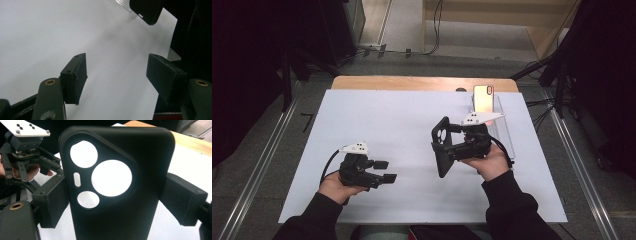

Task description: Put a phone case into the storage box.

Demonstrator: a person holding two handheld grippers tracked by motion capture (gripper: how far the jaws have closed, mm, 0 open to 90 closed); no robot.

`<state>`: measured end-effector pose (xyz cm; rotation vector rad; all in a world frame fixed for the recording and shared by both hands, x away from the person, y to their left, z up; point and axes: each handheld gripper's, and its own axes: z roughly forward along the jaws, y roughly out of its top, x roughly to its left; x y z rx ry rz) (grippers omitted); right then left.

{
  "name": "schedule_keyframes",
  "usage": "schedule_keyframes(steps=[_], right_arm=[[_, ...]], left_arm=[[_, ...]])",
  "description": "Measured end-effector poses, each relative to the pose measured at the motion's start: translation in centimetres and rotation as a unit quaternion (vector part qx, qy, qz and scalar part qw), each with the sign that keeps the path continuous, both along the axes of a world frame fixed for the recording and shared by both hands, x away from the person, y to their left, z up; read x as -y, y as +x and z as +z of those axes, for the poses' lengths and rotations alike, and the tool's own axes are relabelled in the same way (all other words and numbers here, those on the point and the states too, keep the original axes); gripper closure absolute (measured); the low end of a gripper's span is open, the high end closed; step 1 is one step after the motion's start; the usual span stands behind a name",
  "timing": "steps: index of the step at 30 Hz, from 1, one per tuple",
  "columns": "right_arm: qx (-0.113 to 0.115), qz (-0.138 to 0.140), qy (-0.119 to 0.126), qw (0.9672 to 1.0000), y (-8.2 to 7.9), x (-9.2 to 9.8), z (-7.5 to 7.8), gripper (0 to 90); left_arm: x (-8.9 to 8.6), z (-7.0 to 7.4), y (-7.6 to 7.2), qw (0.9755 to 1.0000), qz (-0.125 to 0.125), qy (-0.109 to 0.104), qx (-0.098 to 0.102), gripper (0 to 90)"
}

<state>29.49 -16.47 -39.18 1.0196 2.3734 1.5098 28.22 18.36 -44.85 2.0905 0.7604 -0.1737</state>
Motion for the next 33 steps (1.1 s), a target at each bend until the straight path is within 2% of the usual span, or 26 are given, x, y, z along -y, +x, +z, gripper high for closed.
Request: schedule_keyframes(steps=[18,28,33], right_arm=[[0.020,-0.019,0.018,0.9995,-0.1,3.5,3.5,11.9],[0.026,-0.048,0.020,0.9983,0.1,5.2,4.6,11.9],[0.035,-0.063,0.032,0.9969,0.2,6.0,5.0,11.9]], left_arm=[[-0.5,0.0,-0.9,1.0000,0.005,0.004,0.002,33.1],[-1.1,-0.1,-1.1,0.9998,0.016,0.006,0.002,33.1],[-1.2,-0.1,-1.2,0.9998,0.020,0.006,0.003,33.1]])
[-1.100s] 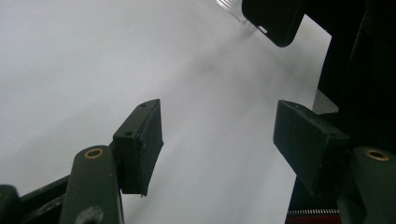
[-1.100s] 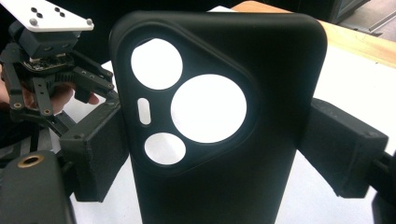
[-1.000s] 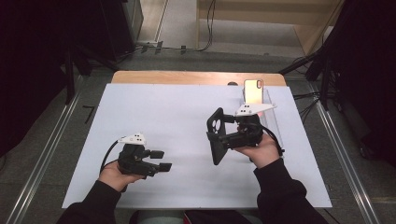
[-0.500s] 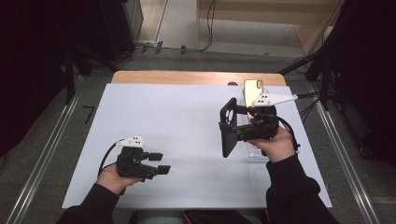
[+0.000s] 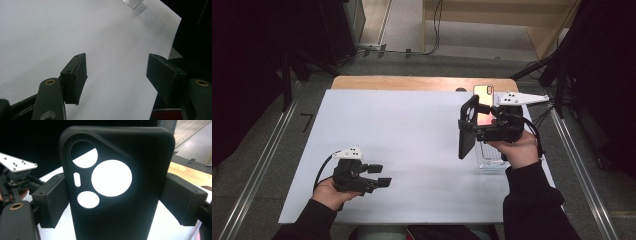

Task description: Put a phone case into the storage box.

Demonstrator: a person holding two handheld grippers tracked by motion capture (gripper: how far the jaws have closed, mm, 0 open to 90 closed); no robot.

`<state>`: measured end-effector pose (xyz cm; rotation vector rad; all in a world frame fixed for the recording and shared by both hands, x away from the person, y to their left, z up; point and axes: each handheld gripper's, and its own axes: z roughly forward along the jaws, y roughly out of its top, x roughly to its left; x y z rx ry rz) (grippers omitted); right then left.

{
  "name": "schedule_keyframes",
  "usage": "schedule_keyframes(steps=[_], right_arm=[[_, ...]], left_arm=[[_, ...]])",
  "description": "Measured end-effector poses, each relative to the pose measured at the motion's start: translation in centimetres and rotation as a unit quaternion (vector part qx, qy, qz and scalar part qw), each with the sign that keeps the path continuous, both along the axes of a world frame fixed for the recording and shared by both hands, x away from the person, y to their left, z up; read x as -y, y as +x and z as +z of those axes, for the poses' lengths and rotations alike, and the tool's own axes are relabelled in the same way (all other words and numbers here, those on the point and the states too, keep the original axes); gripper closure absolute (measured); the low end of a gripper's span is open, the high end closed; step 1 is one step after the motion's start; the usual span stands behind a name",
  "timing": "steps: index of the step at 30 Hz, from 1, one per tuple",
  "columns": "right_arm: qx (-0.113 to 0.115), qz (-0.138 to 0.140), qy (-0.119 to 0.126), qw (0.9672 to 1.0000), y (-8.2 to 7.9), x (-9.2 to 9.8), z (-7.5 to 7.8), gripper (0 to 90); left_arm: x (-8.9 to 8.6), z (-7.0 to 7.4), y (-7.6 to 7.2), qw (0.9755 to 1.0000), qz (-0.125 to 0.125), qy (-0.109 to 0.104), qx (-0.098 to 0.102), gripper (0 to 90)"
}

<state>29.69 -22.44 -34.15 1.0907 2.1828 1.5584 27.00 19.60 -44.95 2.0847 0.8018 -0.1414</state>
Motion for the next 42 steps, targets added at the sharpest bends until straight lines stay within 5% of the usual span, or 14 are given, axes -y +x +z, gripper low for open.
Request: schedule_keyframes(steps=[11,22,42], right_arm=[[-0.003,-0.077,-0.010,0.9970,0.5,1.9,0.1,12.0],[-0.011,-0.137,-0.018,0.9903,0.7,3.4,-0.2,12.0],[-0.009,-0.245,-0.046,0.9683,2.4,5.3,-2.4,11.9]], left_arm=[[-0.4,0.0,-0.2,1.0000,0.007,-0.002,0.001,33.1],[-0.6,0.0,-0.2,0.9999,0.011,-0.001,0.001,33.1],[-0.7,-0.1,-0.1,0.9998,0.017,-0.005,0.000,33.1]])
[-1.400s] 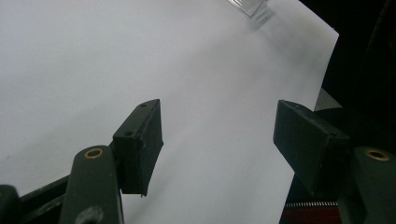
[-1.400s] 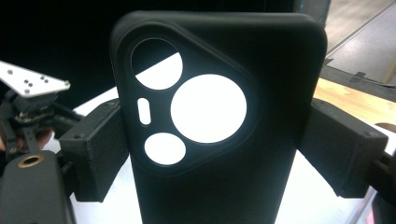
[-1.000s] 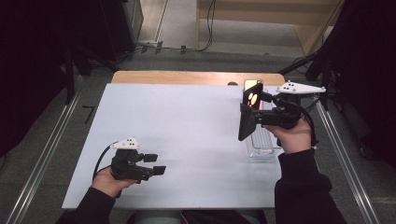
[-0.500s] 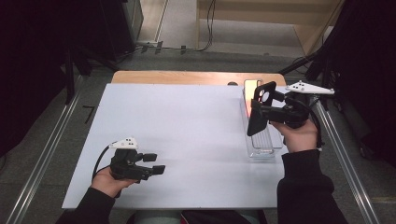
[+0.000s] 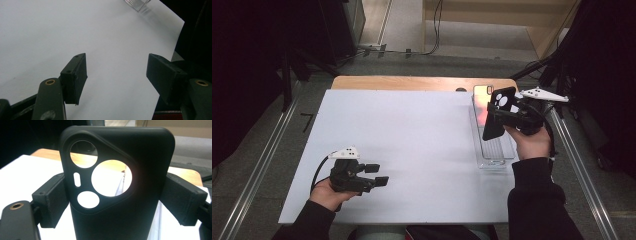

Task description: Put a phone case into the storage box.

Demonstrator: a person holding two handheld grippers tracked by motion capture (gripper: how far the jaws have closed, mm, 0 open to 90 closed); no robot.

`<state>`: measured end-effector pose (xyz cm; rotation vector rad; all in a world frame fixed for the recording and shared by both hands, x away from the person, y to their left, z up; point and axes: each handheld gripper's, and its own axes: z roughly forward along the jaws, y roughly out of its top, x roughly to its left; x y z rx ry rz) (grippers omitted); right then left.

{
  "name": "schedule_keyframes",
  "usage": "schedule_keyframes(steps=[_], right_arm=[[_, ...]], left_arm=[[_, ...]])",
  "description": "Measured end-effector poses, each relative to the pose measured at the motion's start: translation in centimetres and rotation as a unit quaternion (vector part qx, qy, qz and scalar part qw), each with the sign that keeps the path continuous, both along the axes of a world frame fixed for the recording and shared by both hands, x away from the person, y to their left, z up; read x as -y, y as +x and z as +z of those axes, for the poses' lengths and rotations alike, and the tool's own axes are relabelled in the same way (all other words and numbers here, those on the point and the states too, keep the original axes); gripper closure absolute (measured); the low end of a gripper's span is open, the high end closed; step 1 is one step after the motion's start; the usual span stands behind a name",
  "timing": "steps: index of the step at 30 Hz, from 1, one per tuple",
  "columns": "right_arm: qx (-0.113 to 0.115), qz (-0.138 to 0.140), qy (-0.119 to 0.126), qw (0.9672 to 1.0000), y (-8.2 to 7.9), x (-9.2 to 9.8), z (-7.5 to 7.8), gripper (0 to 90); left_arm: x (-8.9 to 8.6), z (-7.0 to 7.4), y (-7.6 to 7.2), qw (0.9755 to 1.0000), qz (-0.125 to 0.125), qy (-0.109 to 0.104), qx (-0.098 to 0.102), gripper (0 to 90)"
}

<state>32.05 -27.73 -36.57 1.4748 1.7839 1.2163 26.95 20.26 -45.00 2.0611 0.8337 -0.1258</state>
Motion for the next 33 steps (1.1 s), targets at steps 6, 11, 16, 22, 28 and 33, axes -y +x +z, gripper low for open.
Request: schedule_keyframes(steps=[6,11,16,22,28,33], right_arm=[[-0.004,-0.019,0.001,0.9998,0.7,0.5,-0.9,11.9],[-0.002,-0.044,0.007,0.9990,1.2,0.6,-1.8,11.9],[0.002,-0.062,-0.003,0.9981,2.2,0.3,-2.9,11.9],[-0.010,-0.066,-0.016,0.9976,3.7,-0.2,-4.1,11.9],[-0.023,-0.074,-0.021,0.9968,5.5,-0.1,-5.3,11.9],[-0.032,-0.082,-0.022,0.9959,7.0,-0.1,-6.0,11.9]], left_arm=[[-0.1,0.0,0.0,1.0000,0.001,0.002,0.001,33.1],[-0.1,0.0,0.1,1.0000,0.002,0.002,0.001,33.1],[-0.1,0.0,0.0,1.0000,0.002,0.001,0.002,33.1],[-0.1,-0.1,0.1,1.0000,0.003,0.000,0.000,33.1],[0.0,0.0,0.1,1.0000,0.003,-0.001,0.004,33.1],[0.1,-0.1,0.1,1.0000,0.000,0.001,0.005,33.2]])
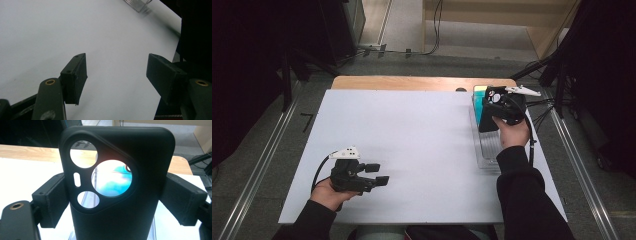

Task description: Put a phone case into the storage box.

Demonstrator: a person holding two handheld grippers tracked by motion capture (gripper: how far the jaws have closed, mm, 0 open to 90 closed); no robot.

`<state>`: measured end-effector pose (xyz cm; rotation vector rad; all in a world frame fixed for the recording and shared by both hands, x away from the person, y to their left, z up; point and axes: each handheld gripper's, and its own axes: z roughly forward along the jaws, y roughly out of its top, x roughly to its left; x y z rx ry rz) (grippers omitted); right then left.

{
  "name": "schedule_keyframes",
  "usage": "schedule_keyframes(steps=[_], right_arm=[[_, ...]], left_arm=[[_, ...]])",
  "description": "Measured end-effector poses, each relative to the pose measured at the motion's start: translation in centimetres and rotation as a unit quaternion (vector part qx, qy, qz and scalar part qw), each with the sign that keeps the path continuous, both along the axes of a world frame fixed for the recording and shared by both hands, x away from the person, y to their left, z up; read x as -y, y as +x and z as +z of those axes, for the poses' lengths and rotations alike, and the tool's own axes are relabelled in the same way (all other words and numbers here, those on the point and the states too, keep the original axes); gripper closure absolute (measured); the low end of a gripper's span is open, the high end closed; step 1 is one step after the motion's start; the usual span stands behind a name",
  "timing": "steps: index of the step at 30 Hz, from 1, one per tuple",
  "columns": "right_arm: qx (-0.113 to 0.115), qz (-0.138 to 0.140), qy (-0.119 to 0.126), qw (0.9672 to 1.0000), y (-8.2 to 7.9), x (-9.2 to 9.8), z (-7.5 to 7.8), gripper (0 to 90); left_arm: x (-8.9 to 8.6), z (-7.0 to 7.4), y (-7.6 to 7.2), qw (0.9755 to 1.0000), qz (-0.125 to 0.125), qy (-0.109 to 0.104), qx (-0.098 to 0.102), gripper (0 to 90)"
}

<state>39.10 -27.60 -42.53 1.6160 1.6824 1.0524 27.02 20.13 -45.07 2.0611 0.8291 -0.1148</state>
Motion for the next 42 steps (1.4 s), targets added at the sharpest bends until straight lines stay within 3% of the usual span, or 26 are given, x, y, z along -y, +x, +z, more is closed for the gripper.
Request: schedule_keyframes(steps=[4,11,13,17,23,42], right_arm=[[-0.008,-0.008,0.004,0.9999,1.2,-0.3,-0.6,11.9],[-0.021,-0.019,-0.009,0.9996,3.4,-0.7,-1.8,11.9],[-0.025,-0.025,-0.004,0.9994,4.0,-0.8,-1.9,11.9],[-0.029,-0.024,-0.020,0.9991,5.1,-0.9,-2.1,12.0],[-0.033,-0.032,-0.014,0.9988,6.5,-0.9,-2.1,12.0],[-0.023,-0.041,-0.008,0.9989,8.6,-1.2,-2.3,11.4]], left_arm=[[0.0,0.0,0.0,1.0000,0.000,-0.003,0.000,33.2],[-0.1,0.1,-0.1,1.0000,-0.002,-0.006,0.003,33.3],[-0.1,0.1,-0.1,1.0000,-0.002,-0.006,0.003,33.2],[-0.1,0.1,-0.1,1.0000,-0.001,-0.008,0.003,33.3],[-0.3,0.1,0.0,1.0000,0.001,-0.007,0.003,33.3],[-0.3,0.1,0.0,0.9999,0.002,-0.011,0.005,33.3]])
